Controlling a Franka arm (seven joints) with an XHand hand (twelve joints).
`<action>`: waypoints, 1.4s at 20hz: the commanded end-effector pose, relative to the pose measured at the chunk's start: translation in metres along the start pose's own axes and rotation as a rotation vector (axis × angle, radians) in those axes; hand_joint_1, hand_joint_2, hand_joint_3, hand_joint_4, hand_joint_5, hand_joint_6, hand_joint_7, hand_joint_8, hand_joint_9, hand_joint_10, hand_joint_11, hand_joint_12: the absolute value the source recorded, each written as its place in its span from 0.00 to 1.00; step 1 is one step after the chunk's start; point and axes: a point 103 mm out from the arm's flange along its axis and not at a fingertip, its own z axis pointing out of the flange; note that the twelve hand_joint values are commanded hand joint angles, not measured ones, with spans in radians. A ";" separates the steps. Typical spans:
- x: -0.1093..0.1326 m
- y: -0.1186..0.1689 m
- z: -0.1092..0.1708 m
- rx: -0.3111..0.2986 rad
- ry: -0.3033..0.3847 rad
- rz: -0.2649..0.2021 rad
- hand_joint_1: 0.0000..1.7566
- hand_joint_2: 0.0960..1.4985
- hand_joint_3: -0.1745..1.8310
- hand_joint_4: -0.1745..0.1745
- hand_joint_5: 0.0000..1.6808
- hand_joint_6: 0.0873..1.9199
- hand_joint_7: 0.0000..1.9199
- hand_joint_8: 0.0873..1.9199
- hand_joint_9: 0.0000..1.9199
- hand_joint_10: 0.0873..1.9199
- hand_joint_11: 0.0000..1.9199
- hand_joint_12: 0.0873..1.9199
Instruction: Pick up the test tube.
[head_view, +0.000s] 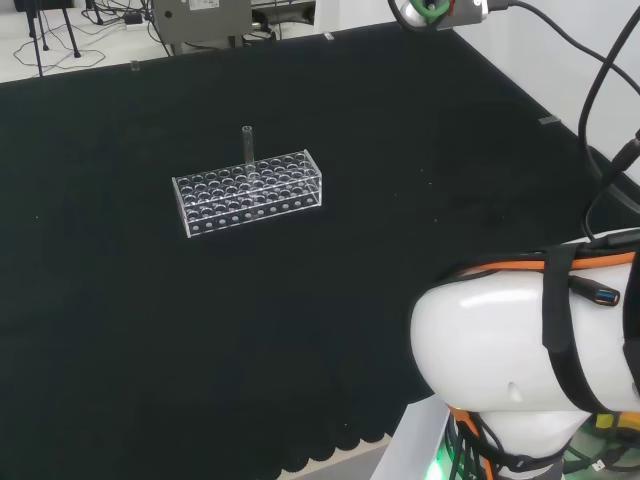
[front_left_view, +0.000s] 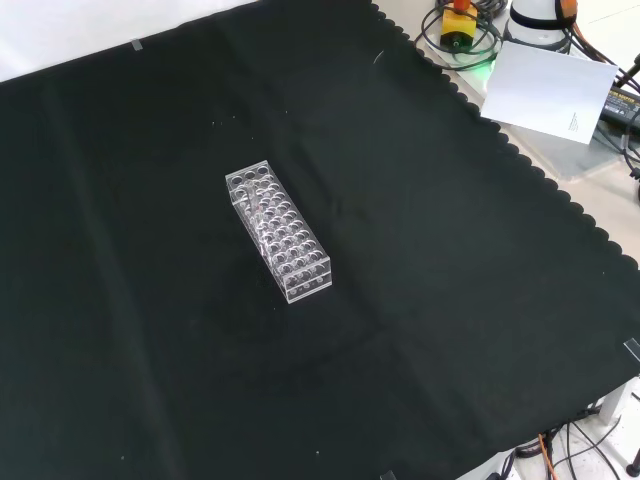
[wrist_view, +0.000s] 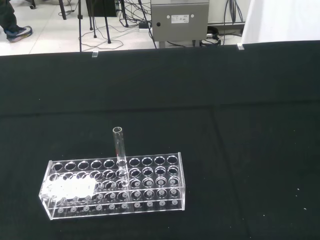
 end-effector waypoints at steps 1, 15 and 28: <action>0.001 0.002 0.000 -0.008 -0.012 -0.003 0.47 0.39 0.40 0.26 0.13 0.17 0.06 0.46 0.10 0.48 0.01 0.74; 0.028 0.051 0.027 0.075 0.038 -0.089 0.43 0.42 0.38 0.22 0.15 0.04 0.04 0.46 0.06 0.50 0.00 0.75; 0.048 0.108 0.057 0.154 0.049 -0.152 0.45 0.43 0.38 0.16 0.20 0.04 0.10 0.47 0.11 0.50 0.00 0.78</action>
